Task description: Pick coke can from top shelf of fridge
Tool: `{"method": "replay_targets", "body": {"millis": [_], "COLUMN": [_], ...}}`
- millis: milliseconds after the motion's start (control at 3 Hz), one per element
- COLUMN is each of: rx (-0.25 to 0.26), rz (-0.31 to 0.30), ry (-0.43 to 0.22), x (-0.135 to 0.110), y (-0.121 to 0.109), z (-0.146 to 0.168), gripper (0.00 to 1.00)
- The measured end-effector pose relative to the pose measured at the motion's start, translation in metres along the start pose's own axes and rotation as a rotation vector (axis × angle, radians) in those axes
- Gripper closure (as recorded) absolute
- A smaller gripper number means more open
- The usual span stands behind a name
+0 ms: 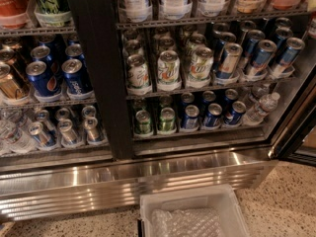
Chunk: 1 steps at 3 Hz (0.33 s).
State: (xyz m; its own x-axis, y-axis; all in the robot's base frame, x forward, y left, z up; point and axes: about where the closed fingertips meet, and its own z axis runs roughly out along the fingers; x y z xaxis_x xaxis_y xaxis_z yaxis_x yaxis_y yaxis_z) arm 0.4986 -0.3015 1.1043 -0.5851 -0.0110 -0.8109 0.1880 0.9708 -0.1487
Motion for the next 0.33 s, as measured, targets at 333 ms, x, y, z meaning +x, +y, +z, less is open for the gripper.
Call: {"method": "replay_targets", "body": {"millis": [333], "rx": [0.0], "rz": [0.0], "ry": [0.0], "x": [0.0], "y": [0.0], "z": [0.0], "gripper": [1.0]}}
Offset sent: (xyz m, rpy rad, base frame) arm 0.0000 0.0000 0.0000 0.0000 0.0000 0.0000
